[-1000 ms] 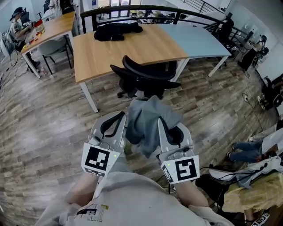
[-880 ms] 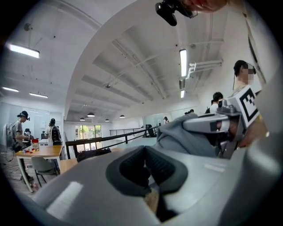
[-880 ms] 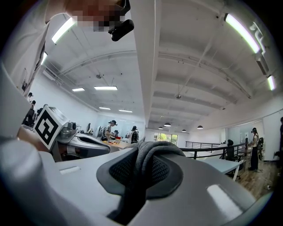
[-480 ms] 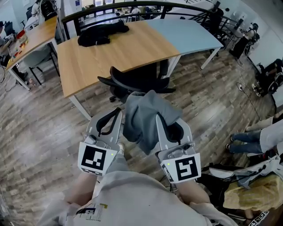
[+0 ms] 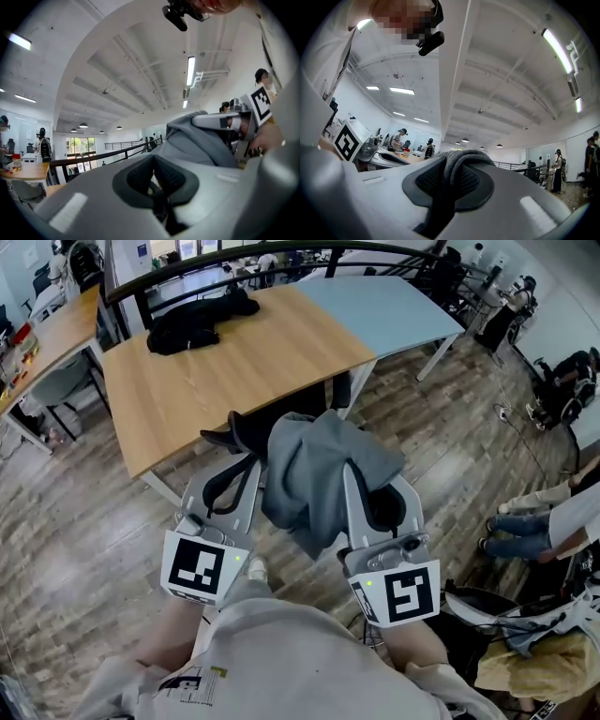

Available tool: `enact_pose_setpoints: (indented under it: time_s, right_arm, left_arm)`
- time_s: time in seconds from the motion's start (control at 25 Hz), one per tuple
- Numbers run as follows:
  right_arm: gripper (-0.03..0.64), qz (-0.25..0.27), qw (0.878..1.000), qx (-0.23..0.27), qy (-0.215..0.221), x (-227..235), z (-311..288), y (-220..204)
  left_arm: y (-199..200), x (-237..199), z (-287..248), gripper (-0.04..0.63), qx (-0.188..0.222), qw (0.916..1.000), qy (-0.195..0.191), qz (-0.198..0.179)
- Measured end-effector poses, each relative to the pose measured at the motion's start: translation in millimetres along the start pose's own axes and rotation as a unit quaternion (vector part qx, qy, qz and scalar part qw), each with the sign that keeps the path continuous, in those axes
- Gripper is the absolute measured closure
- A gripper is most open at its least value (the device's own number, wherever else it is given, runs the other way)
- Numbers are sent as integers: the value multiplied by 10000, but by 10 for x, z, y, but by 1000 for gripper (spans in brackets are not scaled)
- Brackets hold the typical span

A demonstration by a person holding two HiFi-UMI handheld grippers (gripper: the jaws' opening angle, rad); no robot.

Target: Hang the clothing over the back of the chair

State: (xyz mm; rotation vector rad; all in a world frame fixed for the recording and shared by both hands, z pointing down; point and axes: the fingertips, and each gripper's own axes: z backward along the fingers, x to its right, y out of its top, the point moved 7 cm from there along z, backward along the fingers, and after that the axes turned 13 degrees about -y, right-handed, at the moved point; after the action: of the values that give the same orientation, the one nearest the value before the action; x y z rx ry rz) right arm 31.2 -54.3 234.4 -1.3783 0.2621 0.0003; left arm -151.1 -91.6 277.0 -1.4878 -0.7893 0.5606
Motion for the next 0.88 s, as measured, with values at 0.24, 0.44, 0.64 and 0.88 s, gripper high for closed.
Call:
enact_pose_setpoints:
  time_s: [0.24, 0.44, 0.64, 0.88]
  right_arm:
    - [571, 303, 9991, 196, -224, 21, -425, 51]
    - [569, 372, 9979, 251, -464, 99, -709, 59]
    - [569, 432, 9970, 315, -568, 136, -991, 29]
    - [569, 447, 9973, 370, -460, 267, -1185, -12]
  left_arm:
    - [35, -399, -250, 595, 138, 9996, -219, -92]
    - [74, -658, -441, 595, 200, 9991, -349, -140]
    - [79, -859, -596, 595, 248, 9987, -418, -171]
    - [75, -894, -772, 595, 241, 9991, -326, -127]
